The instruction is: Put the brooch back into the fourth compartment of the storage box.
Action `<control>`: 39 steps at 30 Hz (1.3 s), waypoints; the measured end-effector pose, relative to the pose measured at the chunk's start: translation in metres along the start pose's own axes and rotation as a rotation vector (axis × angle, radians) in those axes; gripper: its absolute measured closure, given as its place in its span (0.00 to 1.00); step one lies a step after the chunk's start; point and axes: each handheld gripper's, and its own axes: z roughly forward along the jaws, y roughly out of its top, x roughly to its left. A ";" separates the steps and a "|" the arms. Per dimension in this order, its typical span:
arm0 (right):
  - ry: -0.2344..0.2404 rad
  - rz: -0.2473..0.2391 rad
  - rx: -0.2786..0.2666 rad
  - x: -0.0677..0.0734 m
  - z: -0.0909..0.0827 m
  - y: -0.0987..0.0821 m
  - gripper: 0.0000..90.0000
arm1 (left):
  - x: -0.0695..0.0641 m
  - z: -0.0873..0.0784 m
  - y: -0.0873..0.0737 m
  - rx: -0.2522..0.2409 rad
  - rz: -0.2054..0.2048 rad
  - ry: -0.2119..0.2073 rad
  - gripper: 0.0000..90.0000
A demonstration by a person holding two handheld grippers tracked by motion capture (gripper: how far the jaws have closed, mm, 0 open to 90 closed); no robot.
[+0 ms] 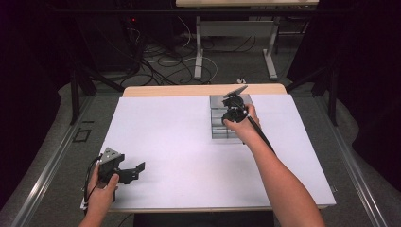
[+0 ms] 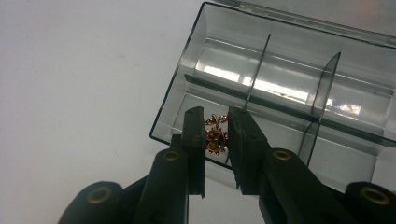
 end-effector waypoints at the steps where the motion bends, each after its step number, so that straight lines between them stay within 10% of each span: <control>1: -0.005 0.006 0.003 0.000 0.001 0.001 0.87 | 0.000 0.000 0.000 0.001 0.001 -0.001 0.07; 39: -0.010 0.036 0.074 0.003 0.049 0.003 0.87 | 0.000 0.000 0.000 0.000 -0.003 -0.013 0.07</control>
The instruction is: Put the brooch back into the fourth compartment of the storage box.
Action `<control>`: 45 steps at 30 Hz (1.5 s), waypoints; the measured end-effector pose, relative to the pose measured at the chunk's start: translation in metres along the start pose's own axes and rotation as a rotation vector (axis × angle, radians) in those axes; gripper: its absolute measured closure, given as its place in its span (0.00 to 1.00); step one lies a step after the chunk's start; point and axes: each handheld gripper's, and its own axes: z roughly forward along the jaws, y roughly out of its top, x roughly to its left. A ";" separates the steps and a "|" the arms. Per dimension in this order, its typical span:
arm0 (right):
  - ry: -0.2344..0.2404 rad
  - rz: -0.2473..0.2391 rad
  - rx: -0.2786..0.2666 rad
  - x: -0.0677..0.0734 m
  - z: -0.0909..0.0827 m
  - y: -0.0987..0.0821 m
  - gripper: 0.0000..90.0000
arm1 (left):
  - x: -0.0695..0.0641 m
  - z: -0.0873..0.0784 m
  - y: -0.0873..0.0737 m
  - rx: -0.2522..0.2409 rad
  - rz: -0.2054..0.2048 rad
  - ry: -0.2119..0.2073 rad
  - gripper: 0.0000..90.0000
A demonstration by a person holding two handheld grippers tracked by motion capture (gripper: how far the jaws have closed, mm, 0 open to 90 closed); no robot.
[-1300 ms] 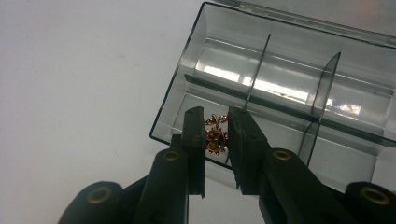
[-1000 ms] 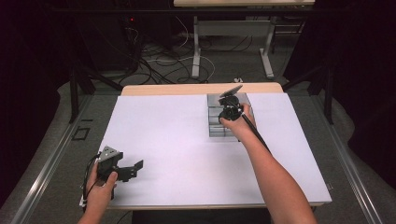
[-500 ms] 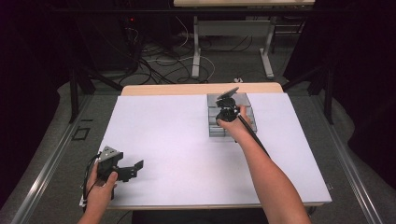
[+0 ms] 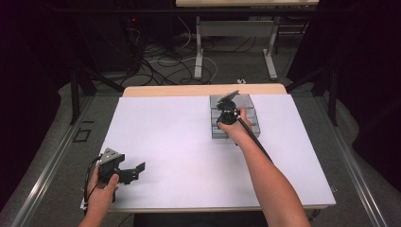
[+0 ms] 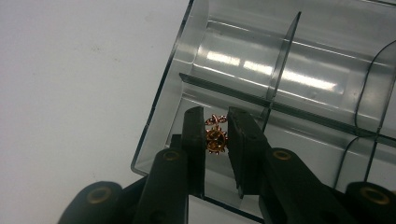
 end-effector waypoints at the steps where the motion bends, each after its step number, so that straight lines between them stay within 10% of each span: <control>1: -0.003 -0.001 0.012 0.000 0.001 0.000 0.87 | 0.000 0.000 0.000 0.000 -0.001 0.000 0.07; 19: 0.018 0.006 0.005 0.000 0.003 0.001 0.79 | 0.000 0.001 0.000 0.001 -0.002 0.002 0.07; 45: 0.005 -0.047 -0.143 -0.007 -0.017 0.003 0.33 | 0.000 0.000 -0.001 0.003 -0.002 0.003 0.07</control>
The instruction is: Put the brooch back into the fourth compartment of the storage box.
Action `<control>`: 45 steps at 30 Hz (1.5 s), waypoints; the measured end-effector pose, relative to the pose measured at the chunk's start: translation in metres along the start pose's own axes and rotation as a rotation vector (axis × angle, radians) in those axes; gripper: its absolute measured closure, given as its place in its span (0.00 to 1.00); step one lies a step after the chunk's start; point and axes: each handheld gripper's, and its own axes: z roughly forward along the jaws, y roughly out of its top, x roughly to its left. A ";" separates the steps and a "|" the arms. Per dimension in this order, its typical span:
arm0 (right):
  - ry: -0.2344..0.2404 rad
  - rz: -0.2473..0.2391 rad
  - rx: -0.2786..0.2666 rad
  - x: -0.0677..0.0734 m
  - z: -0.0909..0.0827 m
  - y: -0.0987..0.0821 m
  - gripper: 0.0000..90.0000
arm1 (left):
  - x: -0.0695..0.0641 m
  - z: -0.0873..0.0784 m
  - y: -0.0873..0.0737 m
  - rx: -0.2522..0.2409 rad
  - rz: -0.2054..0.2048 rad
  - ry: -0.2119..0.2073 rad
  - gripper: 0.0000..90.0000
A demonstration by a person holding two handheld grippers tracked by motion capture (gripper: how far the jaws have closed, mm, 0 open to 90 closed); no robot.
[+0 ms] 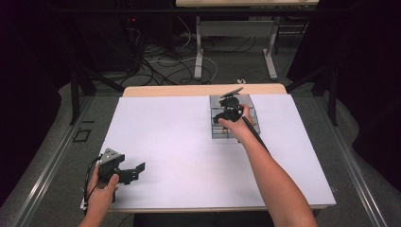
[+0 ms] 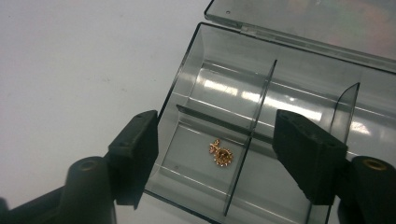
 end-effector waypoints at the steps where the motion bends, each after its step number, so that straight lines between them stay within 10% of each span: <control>1: 0.002 -0.002 -0.003 0.000 -0.001 0.000 0.31 | 0.000 0.000 0.000 0.001 0.002 0.000 0.07; 26: 0.070 -0.053 -0.130 0.002 -0.034 -0.003 0.17 | 0.000 0.000 0.000 0.000 -0.001 0.003 0.07; 45: 0.106 -0.226 -0.188 0.017 -0.082 -0.031 0.00 | -0.001 -0.001 0.000 -0.002 -0.004 0.005 0.07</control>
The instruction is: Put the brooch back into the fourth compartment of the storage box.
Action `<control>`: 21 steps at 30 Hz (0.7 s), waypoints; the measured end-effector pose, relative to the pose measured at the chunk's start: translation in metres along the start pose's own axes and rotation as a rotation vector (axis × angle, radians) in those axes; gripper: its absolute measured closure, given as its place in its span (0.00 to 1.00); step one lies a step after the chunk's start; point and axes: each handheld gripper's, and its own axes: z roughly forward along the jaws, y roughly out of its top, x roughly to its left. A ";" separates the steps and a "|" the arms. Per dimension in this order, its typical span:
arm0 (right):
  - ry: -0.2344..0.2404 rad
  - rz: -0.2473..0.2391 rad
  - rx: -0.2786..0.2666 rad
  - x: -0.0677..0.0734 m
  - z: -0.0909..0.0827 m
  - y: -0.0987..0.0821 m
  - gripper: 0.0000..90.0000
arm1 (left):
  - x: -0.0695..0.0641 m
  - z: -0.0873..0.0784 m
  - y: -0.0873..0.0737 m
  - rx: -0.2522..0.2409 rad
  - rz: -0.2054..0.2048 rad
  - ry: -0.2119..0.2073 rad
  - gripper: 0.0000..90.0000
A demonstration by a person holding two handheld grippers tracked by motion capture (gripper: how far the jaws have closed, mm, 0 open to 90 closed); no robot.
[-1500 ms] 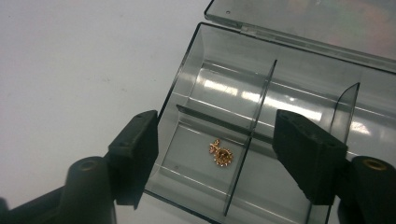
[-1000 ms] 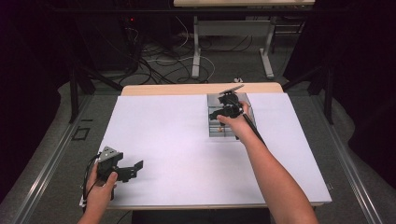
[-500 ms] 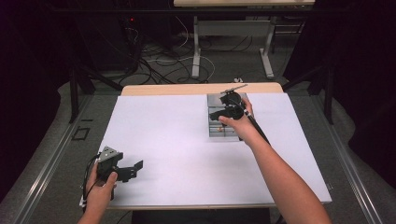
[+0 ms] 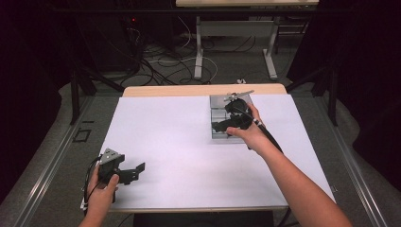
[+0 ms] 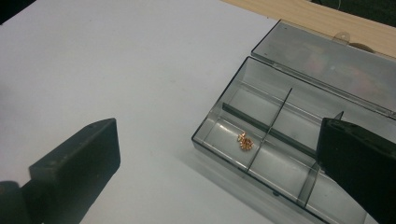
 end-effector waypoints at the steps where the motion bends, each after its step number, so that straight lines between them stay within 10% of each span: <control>1: 0.001 -0.003 -0.001 0.001 -0.002 -0.002 0.00 | 0.000 0.000 0.000 -0.002 0.000 -0.001 0.07; 21: 0.045 -0.022 -0.069 0.001 -0.039 -0.061 0.00 | -0.002 0.000 0.000 -0.009 -0.001 0.002 0.07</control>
